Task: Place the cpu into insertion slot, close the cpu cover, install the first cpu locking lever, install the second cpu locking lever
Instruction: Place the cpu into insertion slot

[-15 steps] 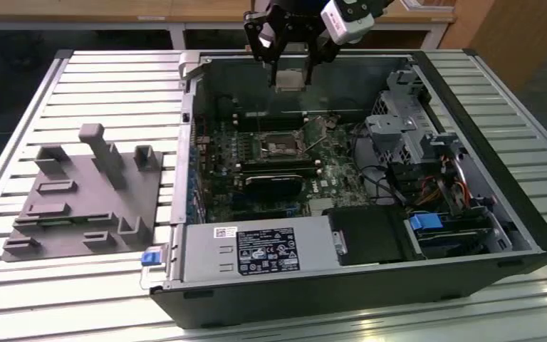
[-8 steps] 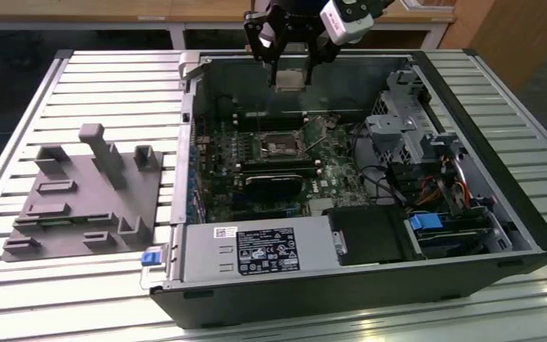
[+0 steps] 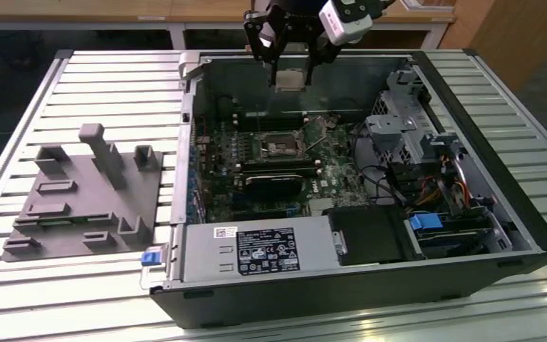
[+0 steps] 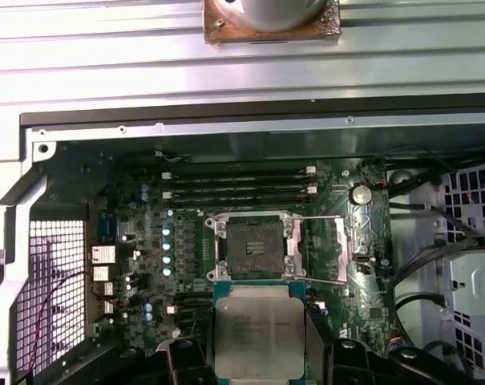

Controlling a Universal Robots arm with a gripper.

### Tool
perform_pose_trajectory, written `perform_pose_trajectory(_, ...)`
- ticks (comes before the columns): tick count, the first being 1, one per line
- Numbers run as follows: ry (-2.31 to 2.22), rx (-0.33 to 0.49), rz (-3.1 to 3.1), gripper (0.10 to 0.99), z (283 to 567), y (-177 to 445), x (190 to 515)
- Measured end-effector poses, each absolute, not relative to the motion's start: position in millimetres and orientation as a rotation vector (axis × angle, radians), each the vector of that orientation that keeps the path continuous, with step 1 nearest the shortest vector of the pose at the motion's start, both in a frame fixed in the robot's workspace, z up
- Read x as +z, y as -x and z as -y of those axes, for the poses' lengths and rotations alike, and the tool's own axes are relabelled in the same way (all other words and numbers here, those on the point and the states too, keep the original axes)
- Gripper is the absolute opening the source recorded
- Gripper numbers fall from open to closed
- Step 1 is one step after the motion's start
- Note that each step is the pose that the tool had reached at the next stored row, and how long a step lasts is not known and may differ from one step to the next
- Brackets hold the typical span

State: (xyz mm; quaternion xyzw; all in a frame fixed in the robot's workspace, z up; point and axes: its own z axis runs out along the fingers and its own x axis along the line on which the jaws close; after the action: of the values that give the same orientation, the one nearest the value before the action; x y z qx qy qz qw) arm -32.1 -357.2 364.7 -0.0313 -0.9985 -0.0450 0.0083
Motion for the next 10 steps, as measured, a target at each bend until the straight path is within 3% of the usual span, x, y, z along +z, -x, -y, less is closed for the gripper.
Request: perform_pose_trajectory(10, 0.130, -0.141, 3.120, 0.541, 357.2, 32.1, 364.6)
